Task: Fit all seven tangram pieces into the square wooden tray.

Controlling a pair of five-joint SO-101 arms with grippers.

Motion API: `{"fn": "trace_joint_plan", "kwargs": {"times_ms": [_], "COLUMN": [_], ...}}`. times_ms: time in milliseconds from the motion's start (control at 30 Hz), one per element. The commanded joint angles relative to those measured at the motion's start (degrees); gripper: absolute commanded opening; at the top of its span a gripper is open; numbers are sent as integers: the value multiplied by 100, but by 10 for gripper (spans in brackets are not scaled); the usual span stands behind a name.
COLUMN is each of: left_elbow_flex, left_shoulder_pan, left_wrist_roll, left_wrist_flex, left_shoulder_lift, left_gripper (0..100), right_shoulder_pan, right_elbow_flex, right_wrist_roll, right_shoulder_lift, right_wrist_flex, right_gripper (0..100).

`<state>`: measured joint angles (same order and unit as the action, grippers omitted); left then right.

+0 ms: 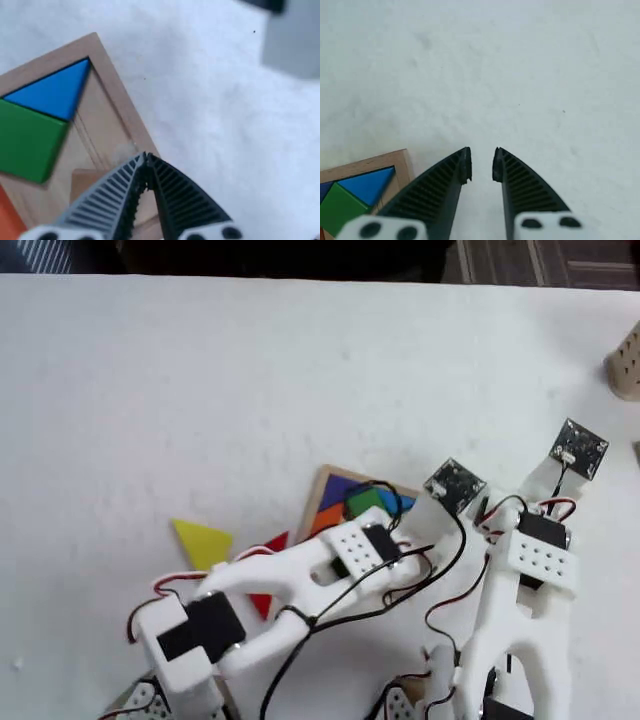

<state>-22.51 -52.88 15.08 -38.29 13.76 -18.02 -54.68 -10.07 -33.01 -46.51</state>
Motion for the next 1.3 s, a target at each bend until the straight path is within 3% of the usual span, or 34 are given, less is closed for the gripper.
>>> {"fn": "trace_joint_plan", "kwargs": {"times_ms": [0,233,600,933,1267], "left_elbow_flex": [334,703,1204,1213,1204], "left_shoulder_pan": [-4,330,75,57,734], "left_wrist_roll": [-62,-53,-18,-62,-62], "left_wrist_flex": [176,114,-1618,-2163,-2505], "left_shoulder_lift": [-48,505,831,857,866], "left_gripper": [21,21,21,22,22], "right_shoulder_pan": [57,84,66,57,57], "right_elbow_flex": [26,-26,-35,-35,-35], "right_wrist_roll": [79,273,281,290,299], "right_shoulder_lift": [-136,-136,-136,-136,-136], "right_wrist_flex": [92,101,101,101,101], "right_gripper": [80,80,80,80,80]}}
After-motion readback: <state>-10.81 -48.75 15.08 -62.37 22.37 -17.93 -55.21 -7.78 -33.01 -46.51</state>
